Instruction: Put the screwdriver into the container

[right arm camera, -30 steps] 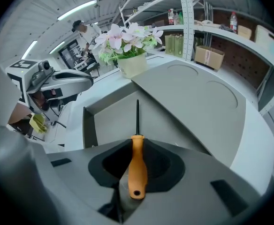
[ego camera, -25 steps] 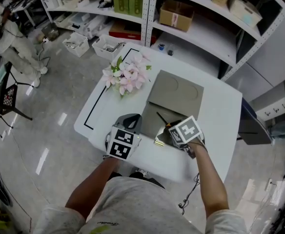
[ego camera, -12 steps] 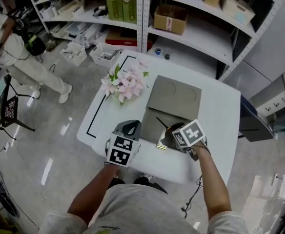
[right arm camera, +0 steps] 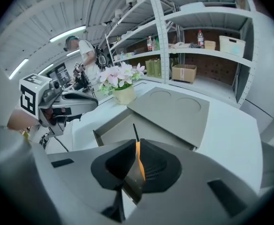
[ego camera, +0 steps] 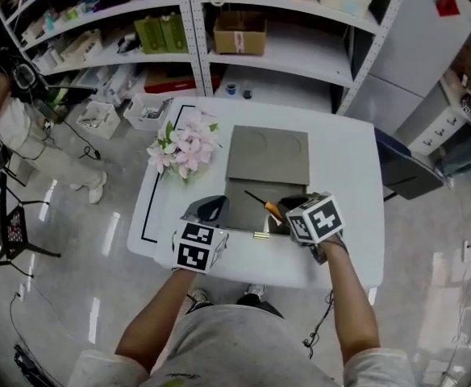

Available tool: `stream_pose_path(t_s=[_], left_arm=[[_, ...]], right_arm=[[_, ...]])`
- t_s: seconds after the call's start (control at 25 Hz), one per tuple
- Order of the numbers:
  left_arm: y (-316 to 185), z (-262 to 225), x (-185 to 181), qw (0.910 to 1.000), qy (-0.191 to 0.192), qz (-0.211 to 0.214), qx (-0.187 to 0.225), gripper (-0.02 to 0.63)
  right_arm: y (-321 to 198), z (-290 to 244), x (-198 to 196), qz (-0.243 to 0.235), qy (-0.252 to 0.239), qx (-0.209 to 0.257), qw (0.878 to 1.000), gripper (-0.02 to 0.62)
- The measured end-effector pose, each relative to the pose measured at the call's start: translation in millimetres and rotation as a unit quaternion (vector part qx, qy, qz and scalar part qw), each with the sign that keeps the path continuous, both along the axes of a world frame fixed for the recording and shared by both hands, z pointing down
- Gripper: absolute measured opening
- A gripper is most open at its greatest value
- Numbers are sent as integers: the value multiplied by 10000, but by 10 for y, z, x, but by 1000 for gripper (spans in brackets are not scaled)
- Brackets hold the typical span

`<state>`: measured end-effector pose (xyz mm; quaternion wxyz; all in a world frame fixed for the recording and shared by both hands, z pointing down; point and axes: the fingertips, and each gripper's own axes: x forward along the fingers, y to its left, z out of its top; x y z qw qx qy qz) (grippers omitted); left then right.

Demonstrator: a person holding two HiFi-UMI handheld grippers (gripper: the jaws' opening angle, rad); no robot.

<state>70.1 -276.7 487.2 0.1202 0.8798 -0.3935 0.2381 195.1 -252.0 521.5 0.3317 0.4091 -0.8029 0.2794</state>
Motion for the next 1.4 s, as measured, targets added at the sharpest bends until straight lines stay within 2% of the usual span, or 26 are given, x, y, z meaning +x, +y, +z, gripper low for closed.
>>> stream_pose_path(t_s=[0.2, 0.44, 0.56, 0.68, 0.8, 1.04, 1.4], left_arm=[[35, -83, 82, 9993, 65, 366, 35, 6], [99, -170, 70, 9983, 190, 540, 47, 6], [120, -211, 73, 9976, 229, 644, 91, 6], [148, -232, 72, 9969, 247, 735, 107, 6], [178, -224, 75, 9962, 259, 830, 103, 6], [218, -221, 94, 9949, 277, 972, 64, 6], [250, -242, 72, 9940, 283, 1049, 83, 6]], right_arm=[[199, -196, 89, 615, -230, 339, 9973, 20], [453, -487, 161, 1349, -477, 892, 9857, 6], [573, -628, 190, 1658, -513, 1229, 9771, 5], [683, -740, 237, 2082, -637, 1556, 9635, 4], [780, -740, 262, 2378, -679, 1682, 9542, 3], [885, -733, 258, 2590, -608, 1747, 9480, 3], [912, -711, 186, 2558, -580, 1726, 9494, 5]])
